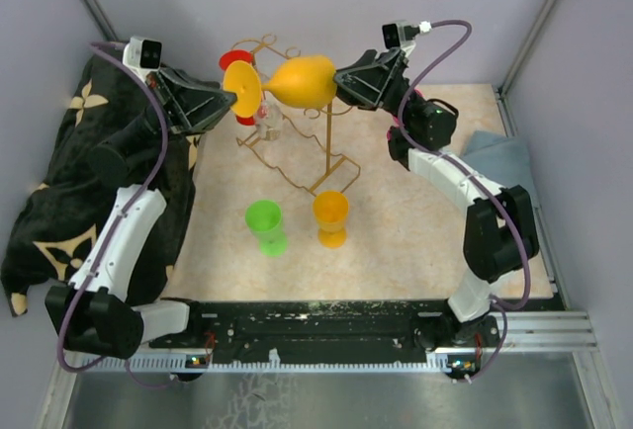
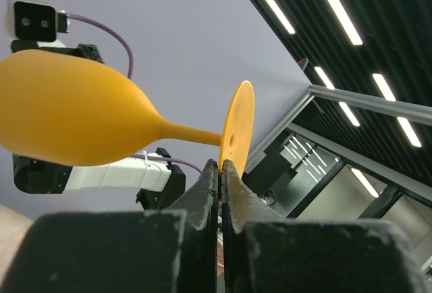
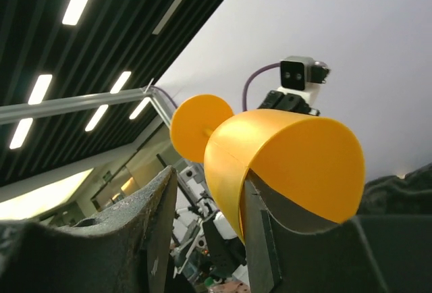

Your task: Place the wine glass upside down on the wine glass rack

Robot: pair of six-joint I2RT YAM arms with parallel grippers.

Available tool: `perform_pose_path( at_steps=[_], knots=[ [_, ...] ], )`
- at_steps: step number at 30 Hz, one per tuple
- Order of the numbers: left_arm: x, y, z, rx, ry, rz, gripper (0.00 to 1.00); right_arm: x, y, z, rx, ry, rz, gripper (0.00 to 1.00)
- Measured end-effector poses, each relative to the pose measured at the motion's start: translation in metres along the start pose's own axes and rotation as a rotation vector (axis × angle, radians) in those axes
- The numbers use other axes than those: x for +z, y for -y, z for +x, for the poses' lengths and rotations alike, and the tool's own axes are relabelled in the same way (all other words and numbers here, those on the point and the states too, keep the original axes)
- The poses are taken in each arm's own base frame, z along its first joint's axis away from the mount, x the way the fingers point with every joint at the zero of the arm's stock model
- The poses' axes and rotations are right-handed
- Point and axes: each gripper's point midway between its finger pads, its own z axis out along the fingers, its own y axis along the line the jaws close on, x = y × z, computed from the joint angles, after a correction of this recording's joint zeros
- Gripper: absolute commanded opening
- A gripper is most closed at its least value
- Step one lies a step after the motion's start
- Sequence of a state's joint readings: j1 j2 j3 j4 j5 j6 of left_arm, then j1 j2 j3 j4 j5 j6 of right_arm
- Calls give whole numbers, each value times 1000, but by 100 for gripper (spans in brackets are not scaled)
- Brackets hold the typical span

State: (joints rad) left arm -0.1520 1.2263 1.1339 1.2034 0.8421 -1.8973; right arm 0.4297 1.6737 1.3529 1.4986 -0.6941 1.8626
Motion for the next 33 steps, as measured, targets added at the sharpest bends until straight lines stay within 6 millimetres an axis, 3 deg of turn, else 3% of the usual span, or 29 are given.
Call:
perform_pose_path(
  at_steps=[8,12,16,20,25,33],
  knots=[
    [10,19,-4,42,-15,21,0,-7,11,-6,2,11,26,47],
    [13,23,-6,51,-13,28,0,-25,19,-17,-12,40,77,47],
    [15,25,-9,67,-9,22,0,-42,12,-33,-90,56,123,47],
    [20,20,-15,93,11,-33,0,-47,-7,-43,-204,42,176,47],
    [21,12,-20,140,40,-132,0,-42,-24,-36,-323,-5,255,47],
    [18,-3,-36,213,120,-322,0,-51,-11,-39,-389,-27,396,47]
  ],
)
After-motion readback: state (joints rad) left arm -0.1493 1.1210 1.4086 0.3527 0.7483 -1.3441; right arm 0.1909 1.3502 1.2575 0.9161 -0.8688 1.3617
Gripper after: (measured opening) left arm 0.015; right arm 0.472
